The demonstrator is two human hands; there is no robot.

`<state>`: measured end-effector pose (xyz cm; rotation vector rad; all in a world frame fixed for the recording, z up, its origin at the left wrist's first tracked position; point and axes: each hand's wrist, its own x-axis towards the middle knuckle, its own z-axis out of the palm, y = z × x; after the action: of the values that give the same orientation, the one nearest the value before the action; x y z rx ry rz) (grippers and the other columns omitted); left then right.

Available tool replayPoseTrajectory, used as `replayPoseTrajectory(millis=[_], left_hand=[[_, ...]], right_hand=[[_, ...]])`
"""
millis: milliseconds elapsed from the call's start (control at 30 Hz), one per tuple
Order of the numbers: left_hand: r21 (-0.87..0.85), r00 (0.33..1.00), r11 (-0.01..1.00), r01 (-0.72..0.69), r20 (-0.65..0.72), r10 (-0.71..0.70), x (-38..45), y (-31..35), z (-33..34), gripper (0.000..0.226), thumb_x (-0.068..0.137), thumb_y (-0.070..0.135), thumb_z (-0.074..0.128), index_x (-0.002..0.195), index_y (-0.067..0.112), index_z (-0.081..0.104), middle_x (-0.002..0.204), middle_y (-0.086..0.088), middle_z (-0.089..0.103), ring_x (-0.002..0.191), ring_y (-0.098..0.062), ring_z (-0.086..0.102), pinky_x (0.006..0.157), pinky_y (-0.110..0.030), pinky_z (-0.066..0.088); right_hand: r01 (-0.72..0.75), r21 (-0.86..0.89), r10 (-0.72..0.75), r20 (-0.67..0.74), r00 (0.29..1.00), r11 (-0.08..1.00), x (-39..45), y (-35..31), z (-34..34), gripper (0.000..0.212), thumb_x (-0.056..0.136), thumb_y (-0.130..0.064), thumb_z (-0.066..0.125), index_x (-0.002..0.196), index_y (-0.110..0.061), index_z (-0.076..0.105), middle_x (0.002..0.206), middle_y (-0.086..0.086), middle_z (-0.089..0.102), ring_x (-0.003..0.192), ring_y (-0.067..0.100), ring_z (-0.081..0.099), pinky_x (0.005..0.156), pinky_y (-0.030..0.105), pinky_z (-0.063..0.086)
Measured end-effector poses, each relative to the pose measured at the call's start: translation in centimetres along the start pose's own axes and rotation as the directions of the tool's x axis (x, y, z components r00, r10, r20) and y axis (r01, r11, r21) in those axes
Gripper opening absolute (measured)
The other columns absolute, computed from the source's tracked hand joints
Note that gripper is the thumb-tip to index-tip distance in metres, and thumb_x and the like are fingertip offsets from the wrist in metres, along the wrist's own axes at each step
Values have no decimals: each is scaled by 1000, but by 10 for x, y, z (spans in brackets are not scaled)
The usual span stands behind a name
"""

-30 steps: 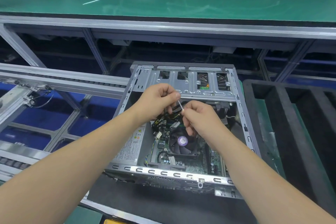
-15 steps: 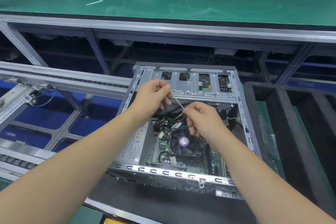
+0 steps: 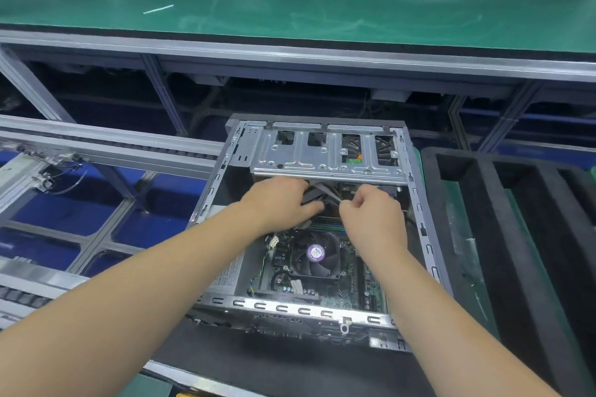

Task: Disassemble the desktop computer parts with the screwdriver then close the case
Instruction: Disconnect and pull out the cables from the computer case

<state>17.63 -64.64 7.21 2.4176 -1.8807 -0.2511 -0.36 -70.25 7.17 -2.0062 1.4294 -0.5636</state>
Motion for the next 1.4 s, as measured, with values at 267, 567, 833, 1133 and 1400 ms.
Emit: replayPoseTrajectory(millis=[267,567,833,1133,1400], left_hand=[[8,939,1000,5,345,-7,22,3,2,41,99,55,52,109,15,49,114,-7,66,96,-27,60,83,-38,49],[-182,911,968,173,403,-88,28,0,-4,39,111,31,35,134,6,54,127,-11,57,109,-28,55,90,-34,44],[-457,883,832,315,462,-81,31,-6,1,30,108,28,44,100,6,62,87,-3,66,76,-21,53,67,-28,43],[-492,867,789,367,489,-98,27,-3,-8,38,106,33,50,114,1,69,115,-13,68,101,-26,61,98,-38,48],[-618,793,549,563,592,-145,28,2,-17,33,108,19,44,127,-3,60,124,-20,68,115,-33,66,104,-48,52]], right_hand=[[21,-274,-11,40,999,961,-1,-1,-4,15,91,-32,55,86,-17,58,85,4,64,78,31,56,60,32,35],[52,-261,7,221,975,964,-19,-3,-11,28,89,-31,56,64,-19,47,61,-3,53,56,16,49,50,27,32],[-264,-119,288,491,822,957,2,-20,9,18,102,-8,43,90,-3,56,67,14,63,42,23,53,51,25,42],[-655,170,478,554,681,737,19,-39,43,27,110,-11,27,88,-6,43,65,17,54,21,16,38,33,11,28],[-686,228,454,602,657,691,25,-33,53,21,111,-18,36,107,-8,55,61,9,50,27,14,34,36,11,21]])
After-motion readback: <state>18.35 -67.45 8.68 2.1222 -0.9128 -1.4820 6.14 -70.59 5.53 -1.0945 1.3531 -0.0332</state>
